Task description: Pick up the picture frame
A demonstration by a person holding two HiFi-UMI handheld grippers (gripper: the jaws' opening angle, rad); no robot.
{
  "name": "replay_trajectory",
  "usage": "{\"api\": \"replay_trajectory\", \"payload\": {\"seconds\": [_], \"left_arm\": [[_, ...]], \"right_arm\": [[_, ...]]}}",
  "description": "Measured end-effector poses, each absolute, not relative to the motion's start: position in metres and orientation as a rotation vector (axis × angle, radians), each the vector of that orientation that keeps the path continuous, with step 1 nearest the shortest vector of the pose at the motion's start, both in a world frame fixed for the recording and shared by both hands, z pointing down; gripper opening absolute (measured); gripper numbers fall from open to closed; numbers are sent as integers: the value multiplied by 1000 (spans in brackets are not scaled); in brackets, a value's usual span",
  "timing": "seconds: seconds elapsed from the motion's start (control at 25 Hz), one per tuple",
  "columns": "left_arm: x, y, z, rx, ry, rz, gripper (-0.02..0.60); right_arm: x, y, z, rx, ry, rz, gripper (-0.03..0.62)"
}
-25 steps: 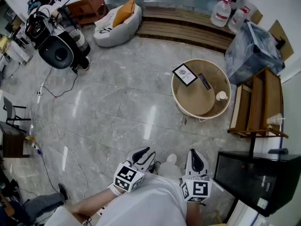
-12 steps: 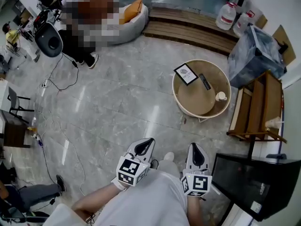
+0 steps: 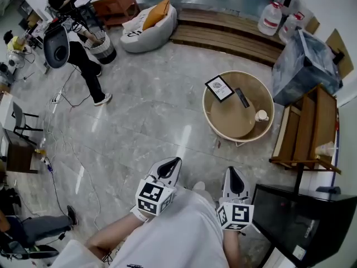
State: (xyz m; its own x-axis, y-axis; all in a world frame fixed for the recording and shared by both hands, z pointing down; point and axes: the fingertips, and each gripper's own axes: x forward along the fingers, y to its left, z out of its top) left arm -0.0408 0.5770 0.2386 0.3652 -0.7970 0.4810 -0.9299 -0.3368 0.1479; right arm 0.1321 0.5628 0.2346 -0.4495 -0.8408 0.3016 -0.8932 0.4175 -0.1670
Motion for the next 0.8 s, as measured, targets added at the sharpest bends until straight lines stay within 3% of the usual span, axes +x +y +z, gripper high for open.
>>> {"api": "replay_trajectory", "payload": {"seconds": [0.32,0.8], "left_arm": [[-43,485,263,2226,-1388,473,5],[-90,258,260,2340,-1080,549,5]], "right_arm": [[118,469,233,1579,-2473,476,6],[52,261,228,1758,-2275,521,6]]}}
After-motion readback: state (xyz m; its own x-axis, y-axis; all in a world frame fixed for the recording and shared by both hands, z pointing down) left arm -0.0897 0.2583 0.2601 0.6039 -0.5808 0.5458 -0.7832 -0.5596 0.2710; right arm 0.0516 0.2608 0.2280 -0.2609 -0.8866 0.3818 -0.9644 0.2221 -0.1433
